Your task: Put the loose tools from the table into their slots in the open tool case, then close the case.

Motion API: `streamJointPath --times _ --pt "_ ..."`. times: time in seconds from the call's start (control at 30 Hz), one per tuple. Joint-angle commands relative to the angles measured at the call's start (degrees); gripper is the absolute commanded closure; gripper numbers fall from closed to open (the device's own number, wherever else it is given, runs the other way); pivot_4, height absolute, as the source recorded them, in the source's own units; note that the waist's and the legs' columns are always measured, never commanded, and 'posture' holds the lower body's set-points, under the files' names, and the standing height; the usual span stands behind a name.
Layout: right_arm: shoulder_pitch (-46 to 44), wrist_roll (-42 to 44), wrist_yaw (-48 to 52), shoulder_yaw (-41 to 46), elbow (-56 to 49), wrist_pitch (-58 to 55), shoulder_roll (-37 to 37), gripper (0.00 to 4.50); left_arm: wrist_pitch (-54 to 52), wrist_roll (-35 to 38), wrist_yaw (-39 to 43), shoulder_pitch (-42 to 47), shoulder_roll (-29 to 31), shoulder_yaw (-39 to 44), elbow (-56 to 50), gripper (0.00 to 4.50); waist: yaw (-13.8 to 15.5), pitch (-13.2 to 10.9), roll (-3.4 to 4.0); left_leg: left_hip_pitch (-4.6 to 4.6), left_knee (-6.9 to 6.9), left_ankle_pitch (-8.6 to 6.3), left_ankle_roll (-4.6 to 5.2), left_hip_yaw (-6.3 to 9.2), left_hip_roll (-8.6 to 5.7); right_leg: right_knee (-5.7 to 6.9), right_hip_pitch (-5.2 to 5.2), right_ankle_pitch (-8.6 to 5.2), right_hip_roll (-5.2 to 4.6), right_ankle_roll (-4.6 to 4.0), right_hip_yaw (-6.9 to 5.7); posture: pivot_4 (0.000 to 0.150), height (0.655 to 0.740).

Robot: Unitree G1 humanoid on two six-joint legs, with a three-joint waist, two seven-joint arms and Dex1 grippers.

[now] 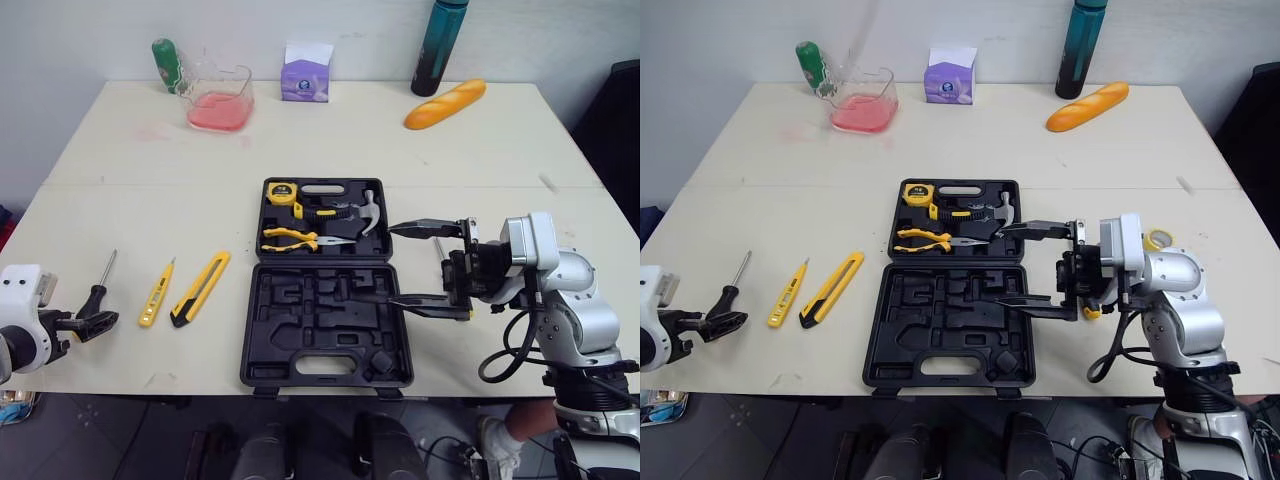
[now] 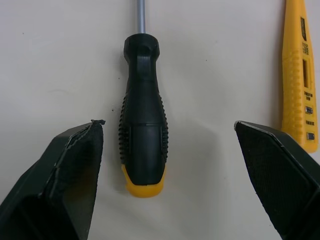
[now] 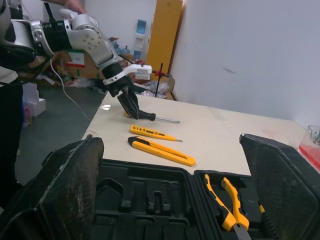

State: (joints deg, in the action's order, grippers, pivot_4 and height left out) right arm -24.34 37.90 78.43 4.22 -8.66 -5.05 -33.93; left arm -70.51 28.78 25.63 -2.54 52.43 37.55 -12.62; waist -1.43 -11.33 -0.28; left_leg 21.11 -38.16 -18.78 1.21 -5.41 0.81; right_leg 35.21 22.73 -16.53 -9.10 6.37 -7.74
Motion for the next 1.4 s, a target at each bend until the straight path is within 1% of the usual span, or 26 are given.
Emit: streamJointPath --times 0.03,0.37,0.43,0.47,0.5,0.53,0.67,0.87,1.07,1.17,1.27,1.33,1.4 --pt "-1.1 0.0 -0.3 0.0 -1.3 0.3 -0.1 0.00 0.5 -0.7 -0.3 1.0 -0.4 1.0 0.8 0.10 0.0 0.0 0.00 0.00 0.00 0.00 0.00 0.00 0.00 0.00 0.00 0.00 -0.01 0.00 0.00 0.150 0.7400" --pt "-1.9 -0.3 0.2 -1.0 -1.3 0.5 0.1 0.00 1.1 -1.6 1.4 0.9 0.1 -2.5 4.7 0.10 0.0 0.0 0.00 0.00 0.01 0.00 0.00 -0.04 0.00 0.04 0.05 0.00 -0.01 0.00 0.02 0.150 0.7400" --pt "-1.8 -0.5 0.1 -1.0 -1.2 0.7 0.2 0.00 1.9 -2.3 1.3 0.3 -0.2 -2.9 5.8 0.66 0.0 0.0 0.00 -0.01 0.00 0.00 0.00 -0.05 0.00 0.06 0.05 0.00 -0.01 0.00 0.03 0.150 0.7400" --pt "-1.8 -0.6 0.0 -1.0 -1.2 0.8 0.2 0.00 2.3 -2.7 1.3 0.1 -0.3 -3.1 6.2 0.80 -0.1 0.0 0.00 -0.01 0.00 0.00 0.00 -0.05 0.00 0.06 0.05 0.00 -0.01 0.00 0.03 0.150 0.7400" --pt "-1.7 -0.7 0.0 -0.9 -1.1 1.0 0.2 0.00 2.9 -3.1 1.1 -0.1 -0.6 -3.1 6.5 1.20 -0.1 0.0 0.00 -0.02 0.01 0.00 0.00 -0.06 0.00 0.06 0.05 0.00 -0.01 0.00 0.04 0.150 0.7400" --pt "-1.6 -0.8 0.0 -0.9 -1.1 1.0 0.2 0.00 3.0 -3.2 0.9 0.0 -0.9 -2.8 6.7 1.71 -0.1 0.0 0.00 -0.02 0.01 0.00 0.00 -0.07 0.00 0.06 0.06 0.00 -0.01 0.00 0.04 0.150 0.7400" --pt "-1.1 -1.3 0.1 -0.7 -0.8 1.5 0.0 0.00 4.4 -3.8 0.5 0.2 -1.8 -2.2 8.1 3.49 0.0 0.0 0.00 -0.02 0.01 0.00 0.00 -0.08 -0.02 0.07 0.06 0.00 -0.05 0.00 0.04 0.150 0.7400" --pt "-0.7 -1.3 -0.2 -0.4 -0.6 1.5 -0.1 0.00 7.6 -3.4 0.7 0.9 -3.6 0.2 9.0 3.52 0.0 0.0 0.01 -0.05 0.01 0.00 0.00 -0.08 -0.02 0.15 0.06 0.00 -0.23 0.00 0.03 0.150 0.7400" --pt "0.0 -1.2 0.0 0.1 -0.5 1.8 -0.3 0.00 12.7 -4.2 2.0 -0.3 -2.7 0.2 6.3 3.52 0.0 0.0 0.00 -0.03 0.01 0.01 -0.01 -0.06 -0.02 0.17 0.07 0.00 -0.27 -0.01 0.00 0.150 0.7400" --pt "0.3 -1.2 -0.5 0.8 -0.1 1.7 -0.6 0.00 18.7 -6.1 4.7 -2.3 -0.1 -1.3 1.9 3.52 0.0 0.0 -0.11 0.04 0.01 0.00 -0.01 -0.06 -0.02 0.12 0.10 0.00 -0.28 -0.01 -0.01 0.150 0.7400" --pt "1.3 -2.0 -1.6 2.1 0.3 2.0 -1.4 0.00 23.9 -5.2 8.2 -1.8 1.5 -0.4 -4.4 3.52 0.3 0.0 -0.15 0.06 0.01 0.00 0.00 -0.05 -0.02 0.08 0.10 0.00 -0.33 -0.01 -0.01 0.150 0.7400" --pt "2.1 -2.2 -1.6 3.0 0.5 2.0 -2.1 0.00 29.7 -6.1 11.9 -2.5 2.8 -0.6 -6.2 3.52 0.5 0.0 -0.18 0.09 0.01 0.00 0.00 -0.04 -0.02 0.02 0.10 0.00 -0.35 -0.01 -0.01 0.150 0.7400" --pt "3.3 -1.7 -1.4 3.7 0.3 1.4 -2.9 0.00 36.1 -6.0 14.8 -1.6 2.8 -0.9 -7.2 3.52 0.6 0.0 -0.17 0.08 0.02 -0.01 0.00 -0.07 -0.02 -0.03 0.10 0.01 -0.35 -0.02 -0.01 0.150 0.7400"
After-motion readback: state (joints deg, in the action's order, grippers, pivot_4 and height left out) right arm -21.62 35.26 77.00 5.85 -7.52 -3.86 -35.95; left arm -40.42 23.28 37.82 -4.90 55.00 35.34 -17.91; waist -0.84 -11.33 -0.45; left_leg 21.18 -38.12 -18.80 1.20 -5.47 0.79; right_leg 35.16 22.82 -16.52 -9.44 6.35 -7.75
